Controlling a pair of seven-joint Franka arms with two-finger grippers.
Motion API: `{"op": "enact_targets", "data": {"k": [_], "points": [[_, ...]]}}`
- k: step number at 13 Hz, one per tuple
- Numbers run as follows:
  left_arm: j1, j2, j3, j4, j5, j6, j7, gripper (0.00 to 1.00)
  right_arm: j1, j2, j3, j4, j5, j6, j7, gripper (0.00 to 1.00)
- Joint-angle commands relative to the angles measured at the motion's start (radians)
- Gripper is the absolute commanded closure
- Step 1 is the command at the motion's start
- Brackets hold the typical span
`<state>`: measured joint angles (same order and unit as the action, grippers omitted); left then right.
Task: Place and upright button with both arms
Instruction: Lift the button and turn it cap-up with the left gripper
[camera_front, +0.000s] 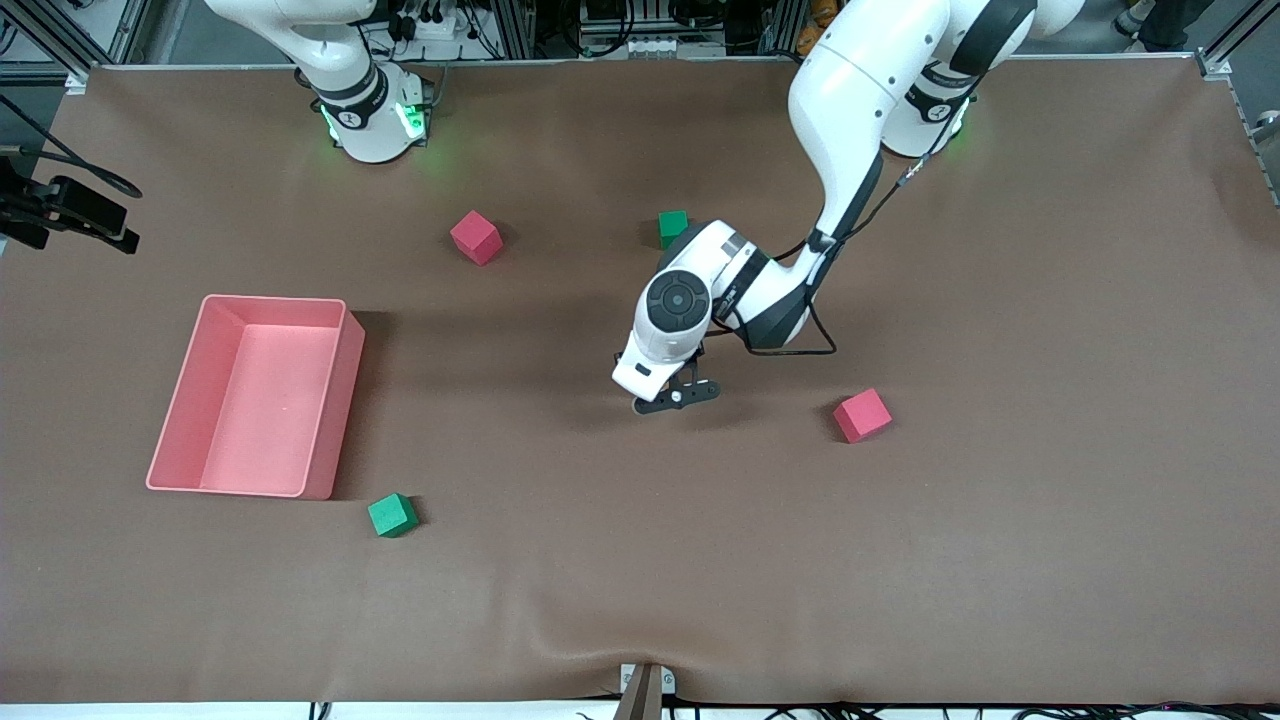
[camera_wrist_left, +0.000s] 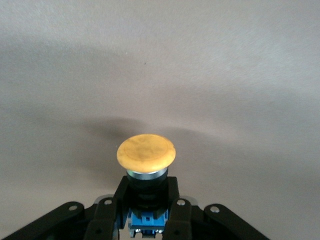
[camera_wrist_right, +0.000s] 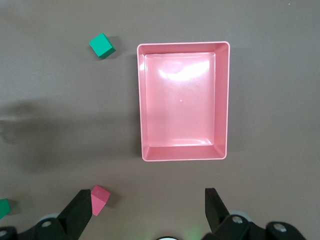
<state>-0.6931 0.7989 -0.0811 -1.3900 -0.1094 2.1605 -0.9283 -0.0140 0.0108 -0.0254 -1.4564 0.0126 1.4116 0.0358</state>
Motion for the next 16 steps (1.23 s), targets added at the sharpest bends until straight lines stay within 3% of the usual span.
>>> {"op": "enact_targets", "data": {"k": [1, 7, 16], "points": [[-0.009, -0.082, 0.01, -0.026, 0.02, -0.034, -0.099, 1.0, -0.001, 0.009, 0.005, 0.014, -0.008, -0.005, 0.015, 0.0], [-0.103, -0.288, 0.006, -0.064, 0.239, -0.219, -0.354, 1.0, 0.0, 0.009, 0.005, 0.014, -0.008, -0.005, 0.015, 0.0], [-0.238, -0.274, 0.003, -0.063, 0.669, -0.286, -0.82, 1.0, 0.019, 0.011, 0.007, 0.01, -0.009, 0.003, 0.015, 0.0]]}}
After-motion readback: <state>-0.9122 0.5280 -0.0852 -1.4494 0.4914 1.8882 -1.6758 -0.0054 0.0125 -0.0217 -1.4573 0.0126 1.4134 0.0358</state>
